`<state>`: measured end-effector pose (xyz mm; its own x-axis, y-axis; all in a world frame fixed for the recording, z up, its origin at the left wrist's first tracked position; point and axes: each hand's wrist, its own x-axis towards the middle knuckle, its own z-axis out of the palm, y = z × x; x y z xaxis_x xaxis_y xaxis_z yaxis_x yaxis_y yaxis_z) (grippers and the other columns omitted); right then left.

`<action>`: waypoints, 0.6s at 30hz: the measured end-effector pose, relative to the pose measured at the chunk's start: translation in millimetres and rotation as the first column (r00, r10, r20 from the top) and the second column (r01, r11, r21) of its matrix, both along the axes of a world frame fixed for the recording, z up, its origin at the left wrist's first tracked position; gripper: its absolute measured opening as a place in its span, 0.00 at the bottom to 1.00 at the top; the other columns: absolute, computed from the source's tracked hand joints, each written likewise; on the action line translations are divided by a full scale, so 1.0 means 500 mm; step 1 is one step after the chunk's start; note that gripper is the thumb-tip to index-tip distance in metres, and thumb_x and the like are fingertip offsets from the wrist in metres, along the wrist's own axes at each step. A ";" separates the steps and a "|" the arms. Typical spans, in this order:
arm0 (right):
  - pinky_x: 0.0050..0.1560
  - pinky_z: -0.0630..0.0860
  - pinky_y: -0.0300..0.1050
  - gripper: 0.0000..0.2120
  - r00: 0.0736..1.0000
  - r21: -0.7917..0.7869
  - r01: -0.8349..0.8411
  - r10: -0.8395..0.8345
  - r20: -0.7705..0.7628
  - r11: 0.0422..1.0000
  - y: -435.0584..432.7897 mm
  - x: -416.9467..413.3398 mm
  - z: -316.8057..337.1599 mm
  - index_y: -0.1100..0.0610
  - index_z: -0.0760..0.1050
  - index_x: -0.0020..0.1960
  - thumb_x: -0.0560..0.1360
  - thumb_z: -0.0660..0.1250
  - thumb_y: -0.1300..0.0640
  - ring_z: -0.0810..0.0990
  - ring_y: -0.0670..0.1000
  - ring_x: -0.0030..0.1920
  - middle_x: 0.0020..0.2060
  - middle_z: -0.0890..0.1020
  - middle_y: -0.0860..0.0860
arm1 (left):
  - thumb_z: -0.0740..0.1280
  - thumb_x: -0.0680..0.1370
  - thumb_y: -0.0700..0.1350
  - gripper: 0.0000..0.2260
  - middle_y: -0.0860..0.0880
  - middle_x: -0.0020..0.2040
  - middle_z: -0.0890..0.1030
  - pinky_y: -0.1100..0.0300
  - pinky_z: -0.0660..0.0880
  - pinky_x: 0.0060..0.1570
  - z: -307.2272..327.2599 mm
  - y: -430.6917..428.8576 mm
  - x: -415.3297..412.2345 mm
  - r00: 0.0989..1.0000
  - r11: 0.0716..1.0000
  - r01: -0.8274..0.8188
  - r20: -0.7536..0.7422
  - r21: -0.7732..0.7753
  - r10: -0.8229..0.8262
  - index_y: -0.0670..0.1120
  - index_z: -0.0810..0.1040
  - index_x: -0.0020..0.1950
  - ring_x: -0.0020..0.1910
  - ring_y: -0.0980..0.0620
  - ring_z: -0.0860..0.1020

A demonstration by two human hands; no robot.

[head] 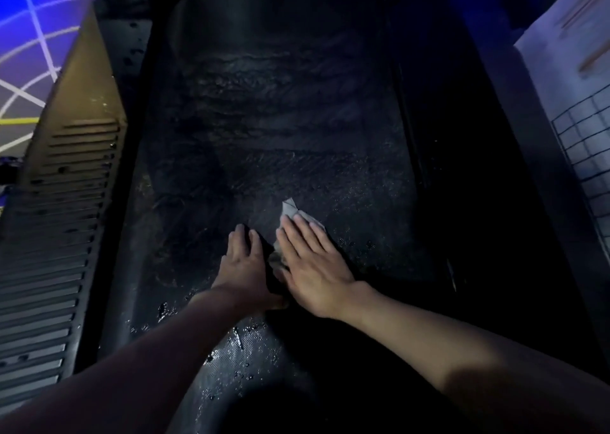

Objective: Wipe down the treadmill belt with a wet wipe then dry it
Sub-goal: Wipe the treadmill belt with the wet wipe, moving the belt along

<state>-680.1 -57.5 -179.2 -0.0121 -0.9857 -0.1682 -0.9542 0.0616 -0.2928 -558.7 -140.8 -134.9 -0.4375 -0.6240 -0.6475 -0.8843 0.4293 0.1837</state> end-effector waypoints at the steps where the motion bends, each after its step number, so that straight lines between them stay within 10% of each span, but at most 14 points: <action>1: 0.78 0.43 0.55 0.35 1.000 0.002 0.011 -0.011 -0.023 1.000 -0.002 0.002 -0.007 0.59 0.51 0.81 0.79 0.40 0.43 0.43 0.57 0.80 0.80 0.49 0.58 | 0.79 0.61 0.60 0.65 0.40 0.77 0.33 0.48 0.49 0.77 -0.002 0.006 -0.003 1.000 1.000 0.008 0.025 -0.025 -0.007 0.39 0.37 0.78 0.78 0.42 0.36; 10: 0.79 0.48 0.55 0.34 0.995 -0.020 -0.053 0.051 -0.086 0.998 0.040 -0.013 -0.029 0.59 0.55 0.80 0.80 0.47 0.41 0.47 0.56 0.80 0.80 0.52 0.57 | 0.75 0.69 0.57 0.56 0.36 0.77 0.33 0.44 0.45 0.76 0.000 0.034 -0.021 0.996 0.993 0.052 0.084 -0.105 -0.043 0.37 0.36 0.77 0.77 0.39 0.34; 14: 0.78 0.36 0.53 0.36 0.989 0.033 0.108 -0.104 -0.105 0.994 0.013 -0.098 -0.003 0.56 0.40 0.81 0.78 0.31 0.38 0.33 0.52 0.79 0.80 0.39 0.54 | 0.75 0.69 0.55 0.53 0.41 0.79 0.39 0.51 0.52 0.75 0.010 0.047 -0.033 0.947 0.926 0.322 0.071 -0.198 -0.314 0.39 0.42 0.78 0.78 0.42 0.41; 18: 0.77 0.34 0.51 0.32 0.989 0.050 -0.100 0.105 -0.103 0.994 0.062 -0.111 -0.005 0.52 0.37 0.79 0.79 0.33 0.39 0.33 0.53 0.79 0.79 0.37 0.53 | 0.73 0.72 0.55 0.51 0.40 0.79 0.38 0.47 0.52 0.76 0.009 0.061 -0.051 0.958 0.950 0.285 0.039 -0.125 -0.283 0.39 0.40 0.78 0.78 0.41 0.39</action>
